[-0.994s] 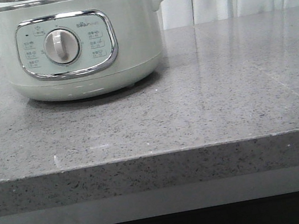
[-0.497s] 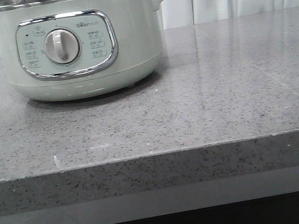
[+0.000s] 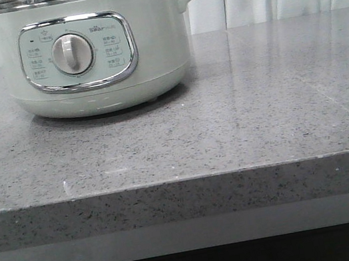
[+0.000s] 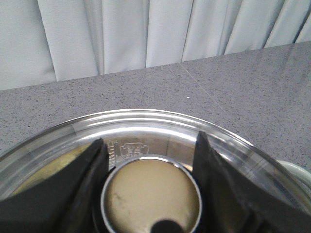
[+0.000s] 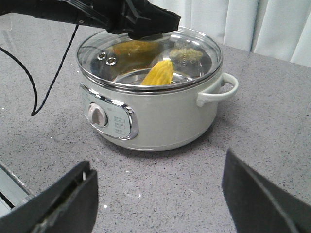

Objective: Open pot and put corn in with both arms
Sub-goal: 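Lower the glass lid onto the pot and release it with the left gripper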

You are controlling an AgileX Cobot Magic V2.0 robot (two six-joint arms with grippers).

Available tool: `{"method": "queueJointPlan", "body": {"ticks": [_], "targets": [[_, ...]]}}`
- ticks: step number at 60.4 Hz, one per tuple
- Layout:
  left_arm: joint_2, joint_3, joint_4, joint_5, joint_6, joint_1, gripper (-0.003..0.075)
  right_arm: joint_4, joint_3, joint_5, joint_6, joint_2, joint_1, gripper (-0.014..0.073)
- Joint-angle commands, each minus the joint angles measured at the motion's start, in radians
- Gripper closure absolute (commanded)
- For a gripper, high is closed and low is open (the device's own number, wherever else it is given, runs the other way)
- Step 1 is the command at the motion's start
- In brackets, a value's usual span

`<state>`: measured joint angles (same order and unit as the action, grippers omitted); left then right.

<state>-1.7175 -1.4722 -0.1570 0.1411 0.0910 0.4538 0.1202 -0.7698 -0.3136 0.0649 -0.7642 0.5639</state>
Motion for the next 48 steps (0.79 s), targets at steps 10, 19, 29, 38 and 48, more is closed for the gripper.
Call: {"method": "queueJointPlan", "body": {"ticks": [10, 19, 29, 38, 48], "targets": [[0.042, -0.042, -0.017, -0.107, -0.004, 0.007, 0.0532, 0.001, -0.025, 0.087, 0.004, 0.008, 0.0, 0.0043], [0.042, -0.042, -0.017, -0.105, -0.004, 0.007, 0.0526, 0.001, -0.025, 0.087, 0.004, 0.008, 0.0, 0.0043], [0.044, -0.042, -0.017, -0.105, -0.004, 0.007, 0.035, 0.001, -0.025, 0.087, 0.004, 0.008, 0.0, 0.0043], [0.071, -0.042, -0.017, -0.083, -0.004, 0.007, 0.0258, 0.001, -0.025, 0.087, 0.004, 0.008, 0.0, 0.0043], [0.163, -0.042, -0.006, 0.021, -0.004, 0.007, 0.0282, 0.001, -0.025, 0.087, 0.004, 0.008, 0.0, 0.0043]]}}
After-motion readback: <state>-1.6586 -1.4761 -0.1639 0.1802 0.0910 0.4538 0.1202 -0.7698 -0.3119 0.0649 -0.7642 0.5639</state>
